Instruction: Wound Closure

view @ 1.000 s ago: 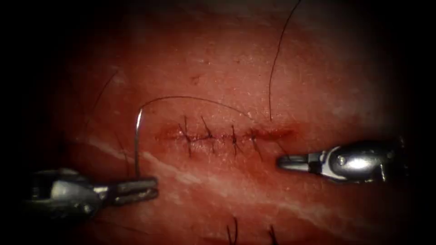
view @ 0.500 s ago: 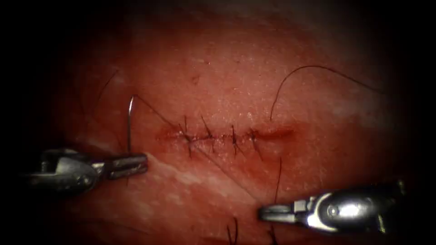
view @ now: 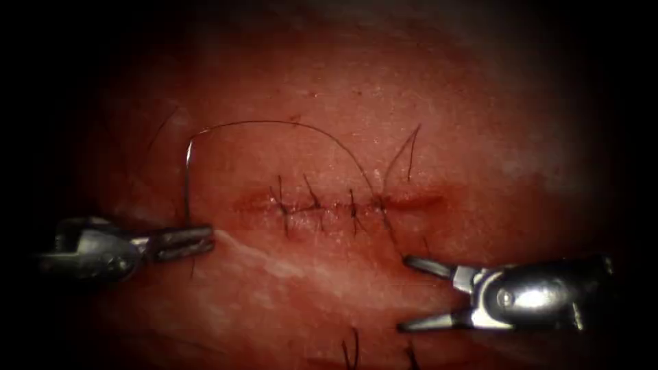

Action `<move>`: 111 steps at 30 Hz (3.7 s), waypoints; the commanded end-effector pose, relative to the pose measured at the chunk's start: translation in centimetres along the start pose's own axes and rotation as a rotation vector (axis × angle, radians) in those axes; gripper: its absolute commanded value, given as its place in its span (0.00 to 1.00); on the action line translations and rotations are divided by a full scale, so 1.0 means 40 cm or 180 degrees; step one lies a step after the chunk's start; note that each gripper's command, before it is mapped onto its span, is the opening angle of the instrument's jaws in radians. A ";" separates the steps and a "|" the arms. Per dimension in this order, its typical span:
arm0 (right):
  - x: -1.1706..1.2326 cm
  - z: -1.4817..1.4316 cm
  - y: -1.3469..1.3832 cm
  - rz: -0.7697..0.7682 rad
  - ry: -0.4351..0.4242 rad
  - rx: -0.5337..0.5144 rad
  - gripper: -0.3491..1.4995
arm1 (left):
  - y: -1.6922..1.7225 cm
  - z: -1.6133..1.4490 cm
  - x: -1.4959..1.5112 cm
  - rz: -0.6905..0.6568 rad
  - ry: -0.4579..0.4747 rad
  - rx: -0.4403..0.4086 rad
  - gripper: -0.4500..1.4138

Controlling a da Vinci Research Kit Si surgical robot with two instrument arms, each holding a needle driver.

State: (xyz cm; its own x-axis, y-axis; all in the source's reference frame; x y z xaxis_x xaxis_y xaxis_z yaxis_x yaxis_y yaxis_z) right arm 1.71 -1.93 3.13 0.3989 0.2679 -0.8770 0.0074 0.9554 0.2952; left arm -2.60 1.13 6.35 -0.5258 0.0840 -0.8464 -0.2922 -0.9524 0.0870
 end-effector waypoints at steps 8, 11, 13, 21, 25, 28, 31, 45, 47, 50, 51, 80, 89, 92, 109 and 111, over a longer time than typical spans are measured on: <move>-0.0073 0.0010 0.0039 -0.0166 0.0059 -0.0132 0.76 | 0.0002 -0.0002 -0.0026 -0.0046 -0.0030 0.0060 0.00; -0.0081 0.0022 0.0056 -0.0189 0.0052 -0.0182 0.69 | 0.0005 -0.0002 -0.0022 -0.0049 -0.0040 0.0070 0.00; -0.0094 0.0028 0.0064 -0.0249 0.0043 -0.0196 0.49 | 0.0007 -0.0002 -0.0020 -0.0051 -0.0045 0.0075 0.00; -0.0124 0.0024 0.0035 -0.0306 -0.0051 -0.0136 0.00 | 0.0004 -0.0004 -0.0025 -0.0055 -0.0058 0.0086 0.00; -0.0095 0.0016 -0.0002 -0.0208 -0.0052 -0.0123 0.00 | 0.0001 -0.0004 -0.0030 -0.0057 -0.0066 0.0094 0.00; -0.0056 0.0013 -0.0040 -0.0140 0.0017 -0.0064 0.00 | 0.0000 -0.0003 -0.0037 -0.0074 -0.0071 0.0100 0.00; -0.0012 0.0018 -0.0079 -0.0117 0.0070 0.0004 0.00 | 0.0000 -0.0001 -0.0046 -0.0089 -0.0074 0.0105 0.00; 0.0093 0.0033 -0.0134 -0.0080 0.0174 0.0149 0.00 | -0.0003 -0.0003 -0.0055 -0.0095 -0.0091 0.0121 0.00; 0.0107 0.0039 -0.0145 -0.0083 0.0185 0.0184 0.00 | -0.0003 -0.0002 -0.0056 -0.0095 -0.0092 0.0122 0.00; 0.0129 0.0050 -0.0155 -0.0083 0.0216 0.0230 0.00 | -0.0001 -0.0002 -0.0056 -0.0094 -0.0094 0.0125 0.00; 0.0134 0.0052 -0.0157 -0.0063 0.0222 0.0240 0.00 | -0.0001 -0.0002 -0.0057 -0.0093 -0.0095 0.0126 0.00; 0.0071 -0.0087 -0.0057 0.0075 0.0274 -0.0238 0.90 | 0.0057 -0.0006 -0.0013 -0.1224 -0.0474 -0.0428 0.89; 0.0040 -0.0067 -0.0065 0.0105 0.0273 -0.0274 0.90 | -0.0009 -0.0016 0.0044 -0.1579 -0.0412 -0.0519 0.80; 0.0038 -0.0067 -0.0071 0.0099 0.0273 -0.0276 0.90 | -0.0029 0.0007 0.0032 -0.1587 -0.0359 -0.0383 0.77; 0.0032 -0.0055 -0.0084 0.0104 0.0272 -0.0287 0.90 | -0.0014 0.0066 -0.0058 -0.1914 0.0136 -0.0057 0.34; 0.0028 -0.0054 -0.0087 0.0098 0.0272 -0.0289 0.90 | 0.0000 0.0074 -0.0064 -0.2048 0.0374 -0.0122 0.33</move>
State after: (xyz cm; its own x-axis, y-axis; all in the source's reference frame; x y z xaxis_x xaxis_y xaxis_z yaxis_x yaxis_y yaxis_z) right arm 1.54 -2.07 2.80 0.3173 0.2993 -0.8999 -0.0917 0.9541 0.2851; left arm -2.64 1.24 6.65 -0.1462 0.6033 -0.7840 -0.4837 -0.7349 -0.4754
